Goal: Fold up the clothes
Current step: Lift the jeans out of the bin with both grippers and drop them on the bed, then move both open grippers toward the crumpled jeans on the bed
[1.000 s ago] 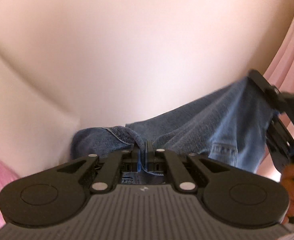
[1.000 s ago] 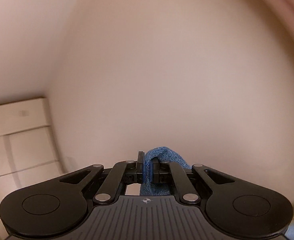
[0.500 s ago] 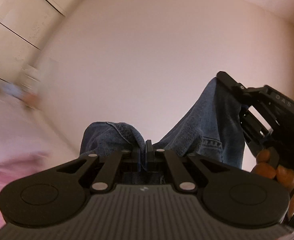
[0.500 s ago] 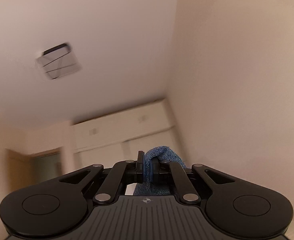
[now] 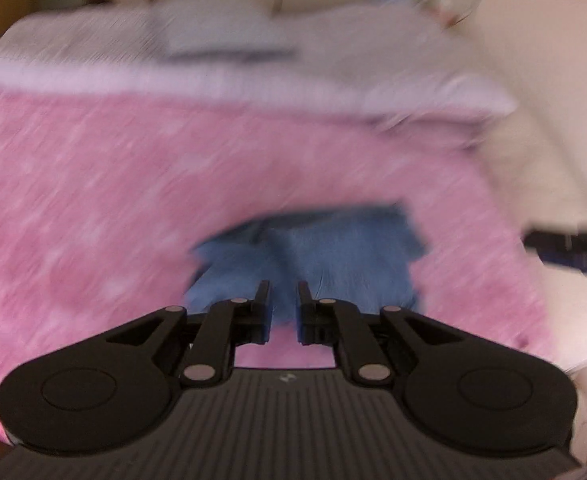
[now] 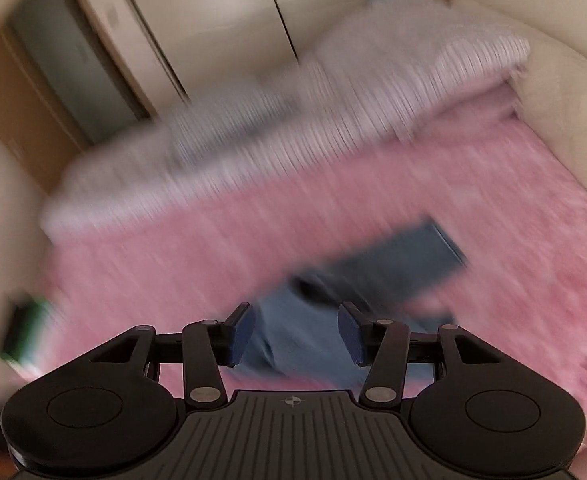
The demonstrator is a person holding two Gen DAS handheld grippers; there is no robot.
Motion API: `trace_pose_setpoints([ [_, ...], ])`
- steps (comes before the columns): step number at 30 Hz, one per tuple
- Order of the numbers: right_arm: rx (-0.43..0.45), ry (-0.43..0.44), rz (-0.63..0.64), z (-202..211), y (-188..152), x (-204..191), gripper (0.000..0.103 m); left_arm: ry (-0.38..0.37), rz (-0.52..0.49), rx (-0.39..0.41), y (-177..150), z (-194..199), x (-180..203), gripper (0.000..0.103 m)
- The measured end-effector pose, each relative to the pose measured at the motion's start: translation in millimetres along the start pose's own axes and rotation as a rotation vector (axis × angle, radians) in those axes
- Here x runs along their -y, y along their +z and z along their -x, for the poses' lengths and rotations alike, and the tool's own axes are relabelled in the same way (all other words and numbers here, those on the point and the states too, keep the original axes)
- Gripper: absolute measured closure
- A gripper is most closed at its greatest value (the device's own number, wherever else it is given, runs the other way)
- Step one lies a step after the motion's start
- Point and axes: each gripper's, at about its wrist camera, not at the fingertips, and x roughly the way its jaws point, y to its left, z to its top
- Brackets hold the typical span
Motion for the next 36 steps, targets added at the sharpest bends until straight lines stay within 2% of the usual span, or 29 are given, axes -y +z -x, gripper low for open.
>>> trace_pose_setpoints([
  [1, -0.036, -0.009, 0.016, -32.3, -16.8, -19.4, 0.052, 0.015, 0.011, -0.02, -10.1, -1.4, -6.7, 0.096],
  [5, -0.134, -0.002, -0.009, -44.7, -80.8, -31.0, 0.052, 0.054, 0.005, -0.042, -28.3, 11.1, -19.1, 0.096],
  [10, -0.121, -0.018, 0.038, -14.9, -87.5, -20.5, 0.052, 0.041, -0.043, -0.011, -51.4, 30.0, -0.5, 0.096],
  [17, -0.103, -0.031, 0.066, 36.6, -101.2, -7.0, 0.052, 0.064, -0.136, 0.047, -80.3, 47.5, 51.5, 0.092],
  [22, -0.137, -0.034, 0.053, 57.1, -142.4, 29.1, 0.052, 0.096, -0.146, 0.029, -120.8, 57.8, 76.0, 0.091],
  [27, -0.168, -0.019, 0.061, 70.7, -175.2, 42.4, 0.052, 0.12, -0.138, 0.036, -153.1, 80.4, 90.5, 0.091],
  [31, -0.162, 0.009, 0.084, 81.1, -187.5, 41.4, 0.052, 0.138, -0.138, 0.058, -169.5, 99.5, 96.5, 0.089],
  [36, -0.144, 0.035, 0.119, 91.8, -192.3, 34.9, 0.052, 0.156, -0.121, 0.086, -174.6, 115.6, 95.9, 0.087],
])
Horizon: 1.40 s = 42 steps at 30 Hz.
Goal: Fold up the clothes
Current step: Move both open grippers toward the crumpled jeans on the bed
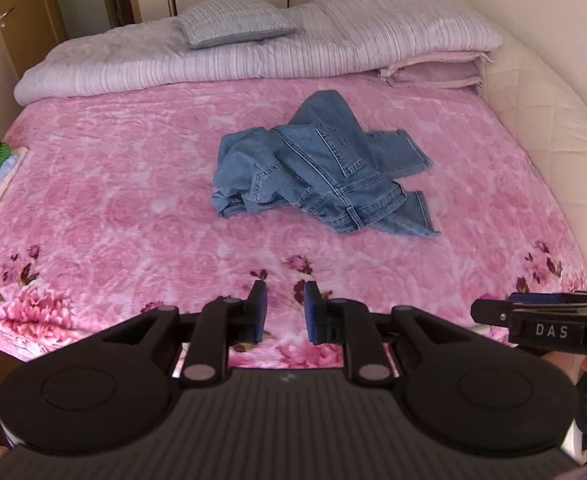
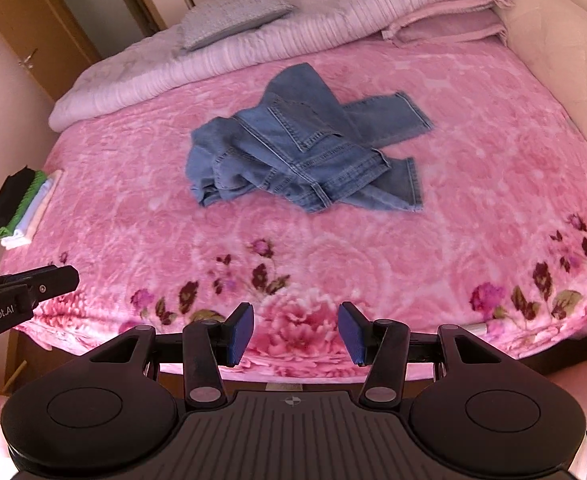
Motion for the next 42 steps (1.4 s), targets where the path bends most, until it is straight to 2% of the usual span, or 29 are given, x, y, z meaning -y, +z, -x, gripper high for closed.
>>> trace_pose_setpoints([
  [7, 0.002, 0.014, 0.027, -3.5, 3.1, -6.3, 0.052, 0.011, 0.009, -0.002, 3.8, -1.3, -5.0, 0.086],
  [13, -0.005, 0.014, 0.037, -20.7, 18.4, -16.7, 0.052, 0.013, 0.015, -0.017, 16.2, -17.6, -21.1, 0.086],
  [32, 0.023, -0.019, -0.081, -87.9, 91.2, -72.7, 0.052, -0.046, -0.075, -0.052, 107.6, -90.9, -98.7, 0.083],
  [37, 0.023, -0.044, -0.134, -106.0, 93.6, -78.3, 0.052, -0.09, -0.079, -0.078, 111.0, -118.6, -116.8, 0.081],
  [42, -0.034, -0.095, -0.207, -125.2, 83.7, -60.8, 0.052, -0.154, -0.077, -0.098, 95.3, -144.6, -121.5, 0.08],
])
